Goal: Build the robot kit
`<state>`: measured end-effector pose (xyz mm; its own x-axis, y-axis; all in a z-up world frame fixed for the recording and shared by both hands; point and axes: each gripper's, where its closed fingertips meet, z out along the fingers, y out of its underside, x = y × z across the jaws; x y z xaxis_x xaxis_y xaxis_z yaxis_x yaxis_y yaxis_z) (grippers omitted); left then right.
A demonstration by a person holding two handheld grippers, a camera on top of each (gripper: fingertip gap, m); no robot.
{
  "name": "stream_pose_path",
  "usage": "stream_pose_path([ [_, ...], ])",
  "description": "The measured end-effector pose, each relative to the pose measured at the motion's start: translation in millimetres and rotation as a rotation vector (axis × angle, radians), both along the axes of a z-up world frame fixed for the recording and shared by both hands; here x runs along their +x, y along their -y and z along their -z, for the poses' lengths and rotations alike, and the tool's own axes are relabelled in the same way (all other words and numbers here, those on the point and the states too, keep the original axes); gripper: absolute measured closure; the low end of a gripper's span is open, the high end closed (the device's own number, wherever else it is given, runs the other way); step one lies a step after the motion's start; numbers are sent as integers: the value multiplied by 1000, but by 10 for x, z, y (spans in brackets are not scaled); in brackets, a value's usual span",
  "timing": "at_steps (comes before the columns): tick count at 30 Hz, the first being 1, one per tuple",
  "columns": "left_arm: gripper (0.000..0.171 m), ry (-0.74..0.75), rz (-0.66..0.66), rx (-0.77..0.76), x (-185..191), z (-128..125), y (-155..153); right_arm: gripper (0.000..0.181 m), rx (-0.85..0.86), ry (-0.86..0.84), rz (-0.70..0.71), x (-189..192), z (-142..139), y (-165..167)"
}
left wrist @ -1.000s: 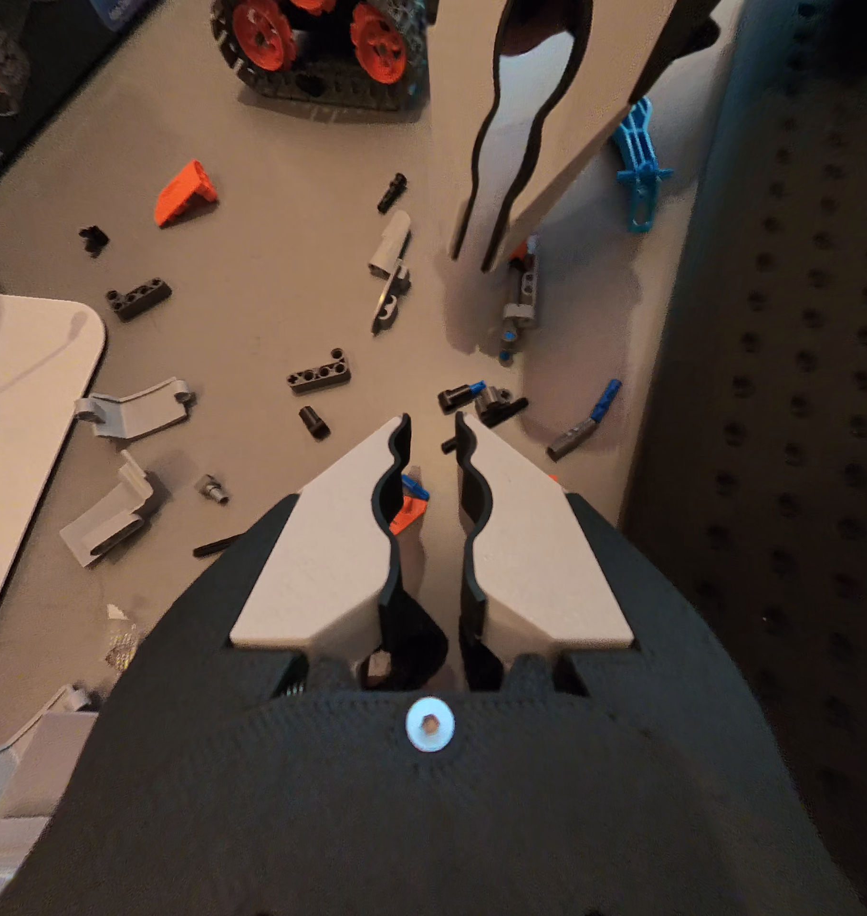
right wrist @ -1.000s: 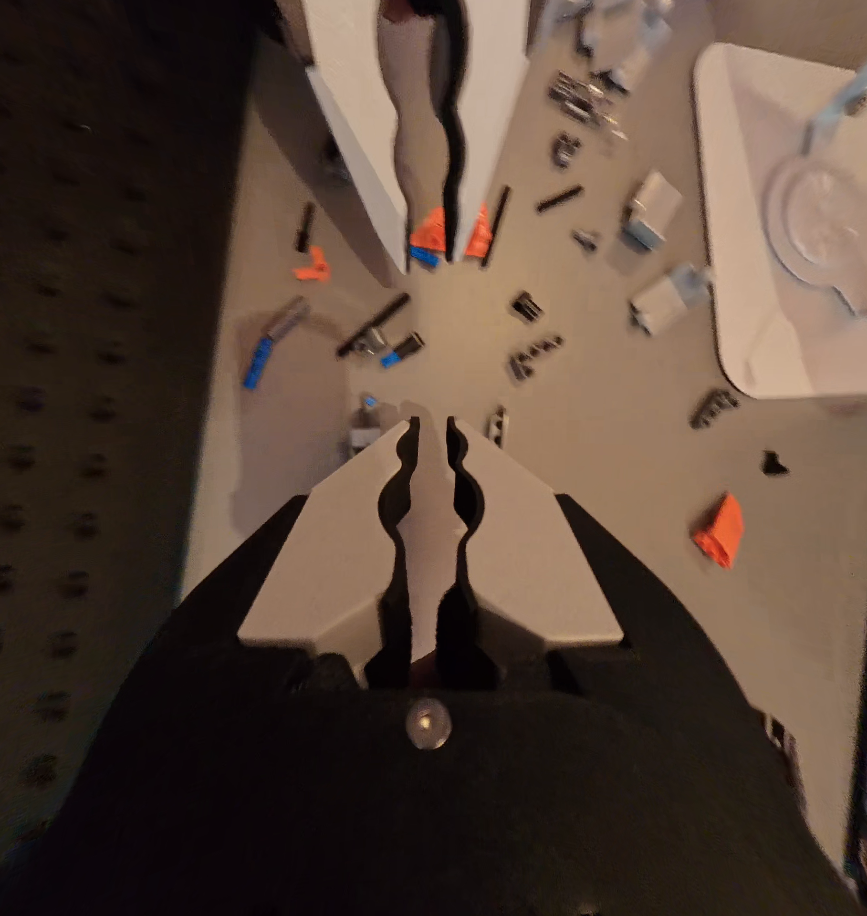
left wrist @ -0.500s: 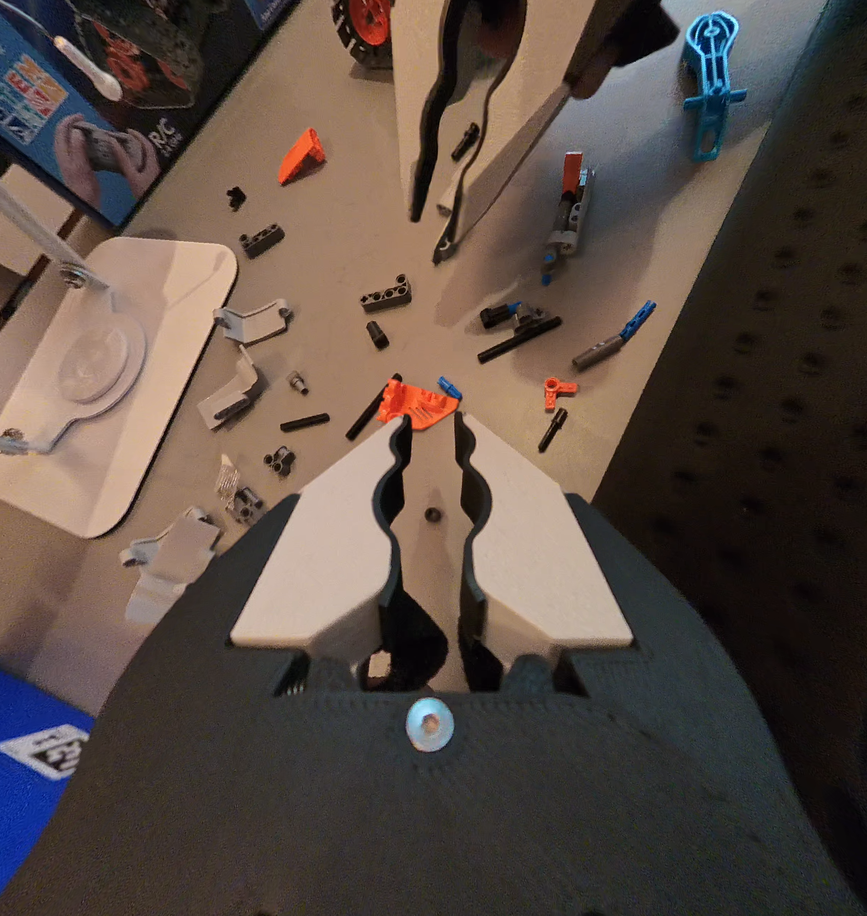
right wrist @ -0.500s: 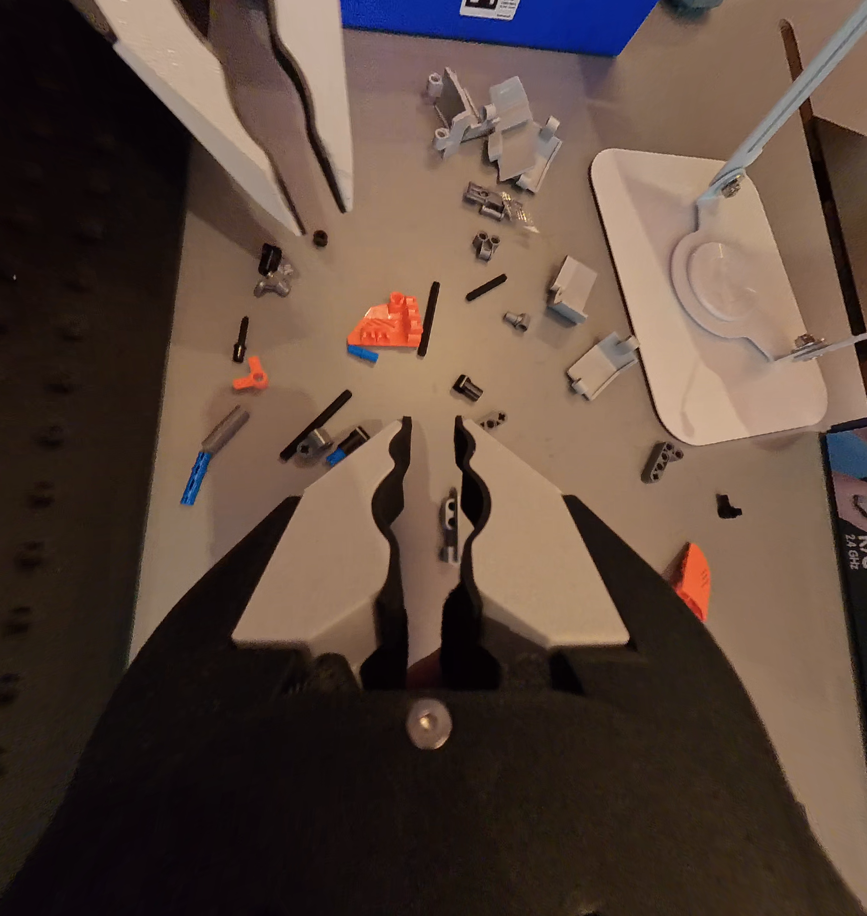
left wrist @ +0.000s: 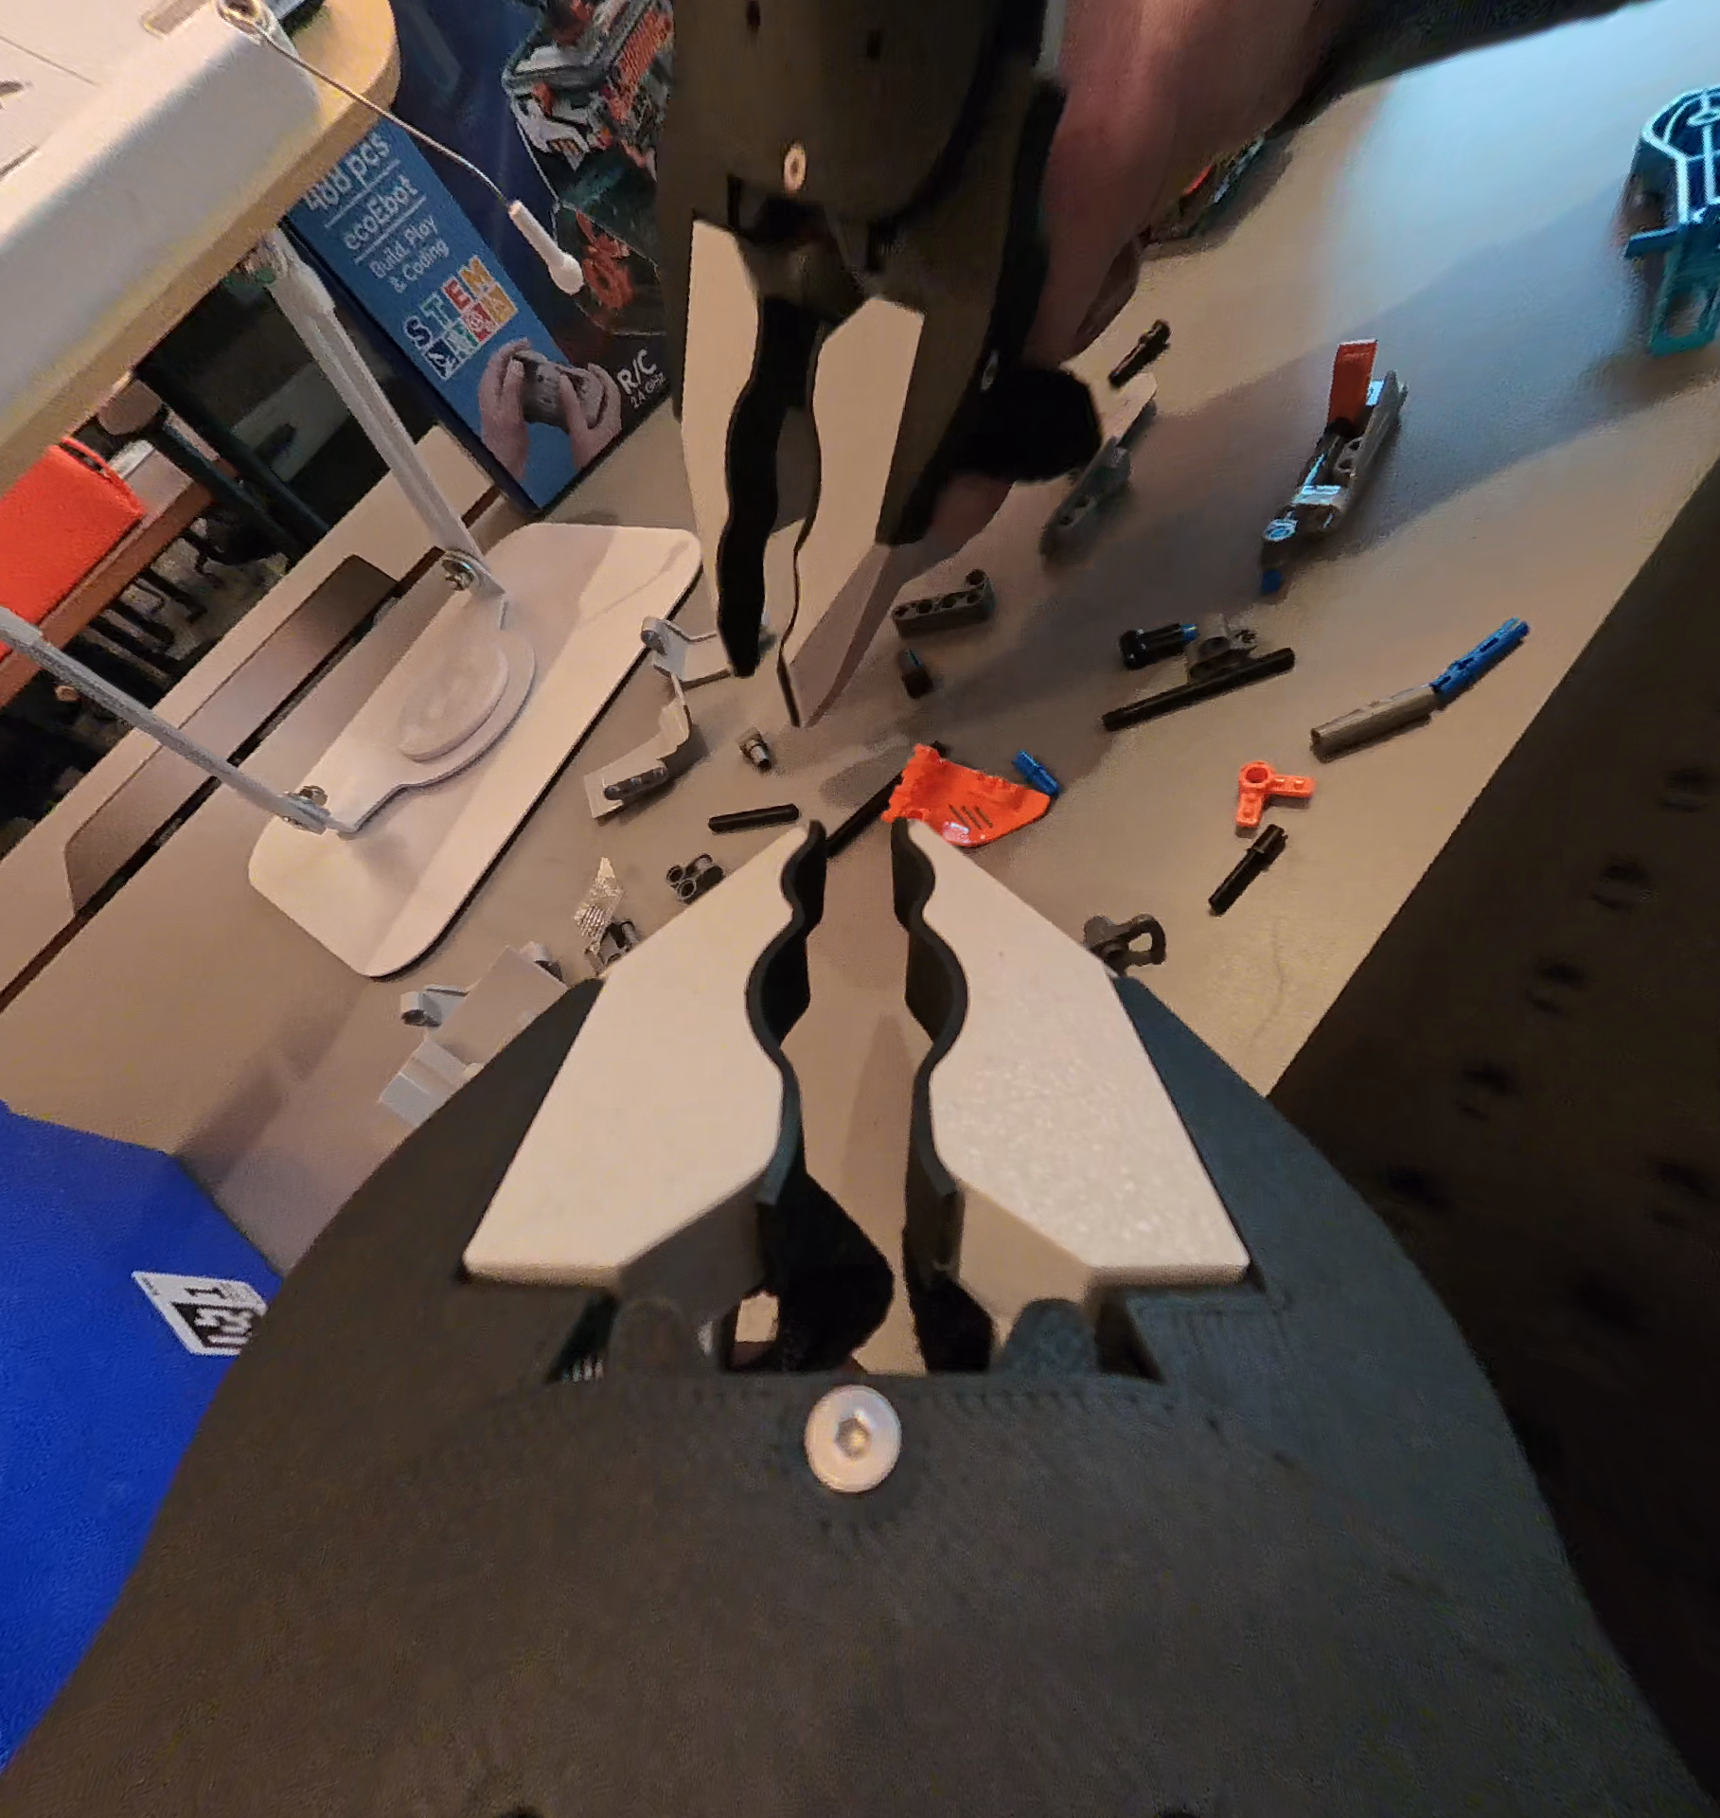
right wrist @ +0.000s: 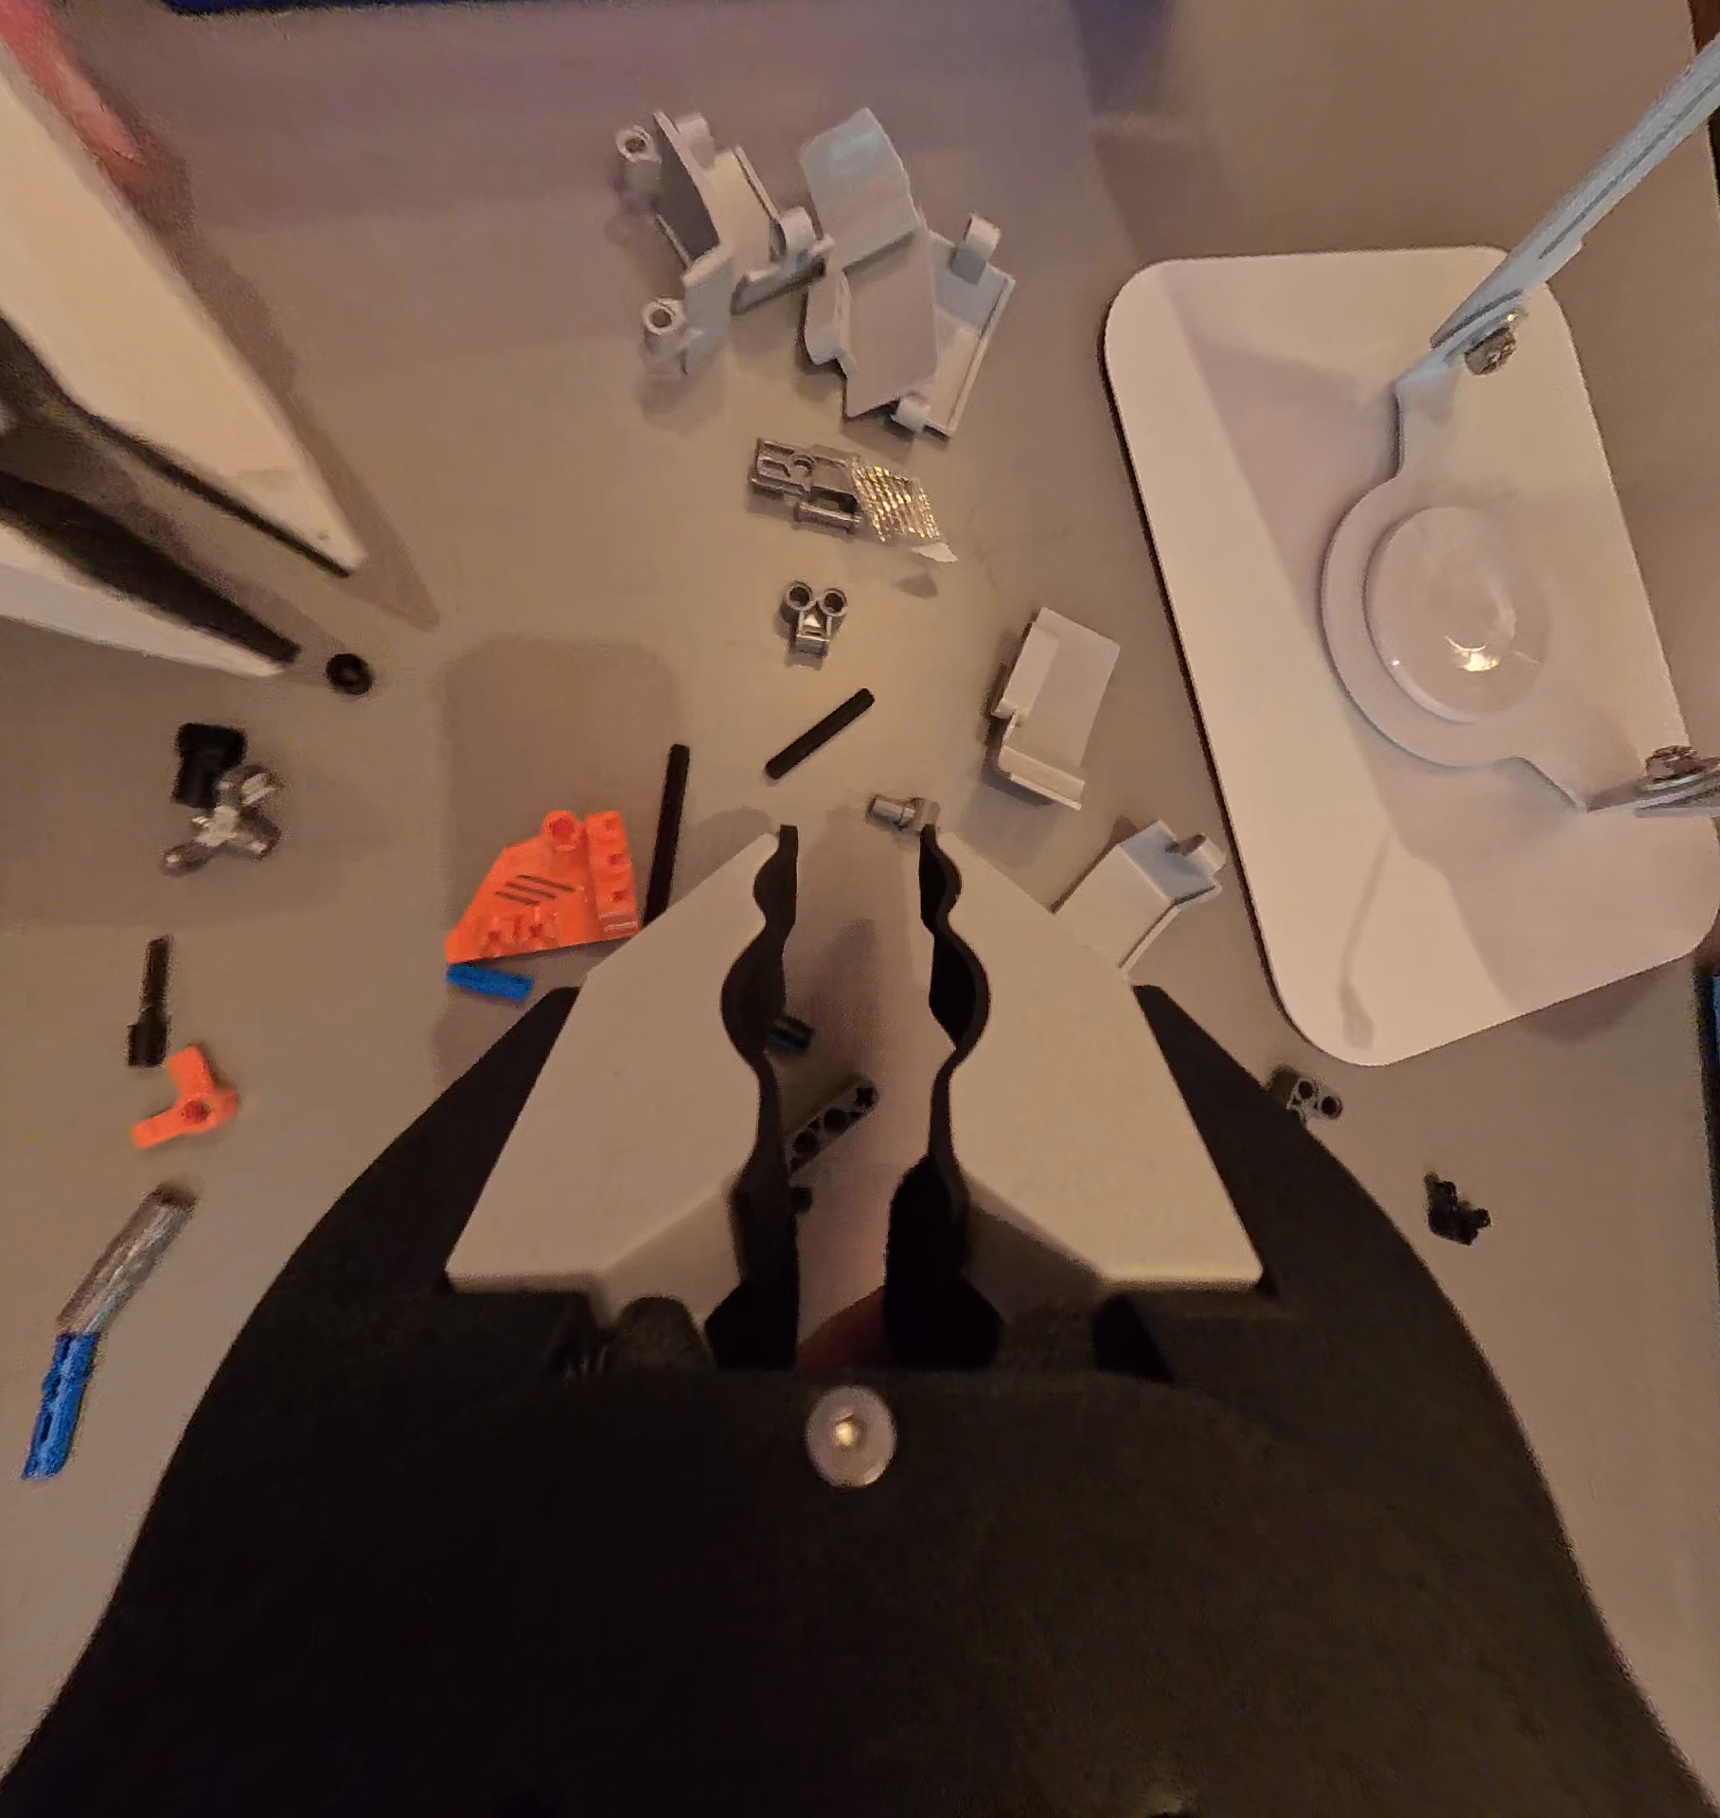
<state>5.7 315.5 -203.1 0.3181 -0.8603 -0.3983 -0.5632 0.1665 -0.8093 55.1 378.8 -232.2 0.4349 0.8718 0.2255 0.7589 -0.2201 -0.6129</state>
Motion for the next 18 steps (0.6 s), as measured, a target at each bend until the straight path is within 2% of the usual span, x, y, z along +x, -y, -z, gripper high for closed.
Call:
stream_pose_path([
  [7, 158, 22, -3, -19, -6, -5, -15, 154, -97, 2, 64, -45, 197, -143],
  [11, 158, 28, 5, -39, -3, -2, -12, 168, -145, -24, 92, -57, 247, -173],
  [18, 159, 39, 9, -49, -4, -8, -12, 169, -156, -47, 80, -55, 247, -168],
])
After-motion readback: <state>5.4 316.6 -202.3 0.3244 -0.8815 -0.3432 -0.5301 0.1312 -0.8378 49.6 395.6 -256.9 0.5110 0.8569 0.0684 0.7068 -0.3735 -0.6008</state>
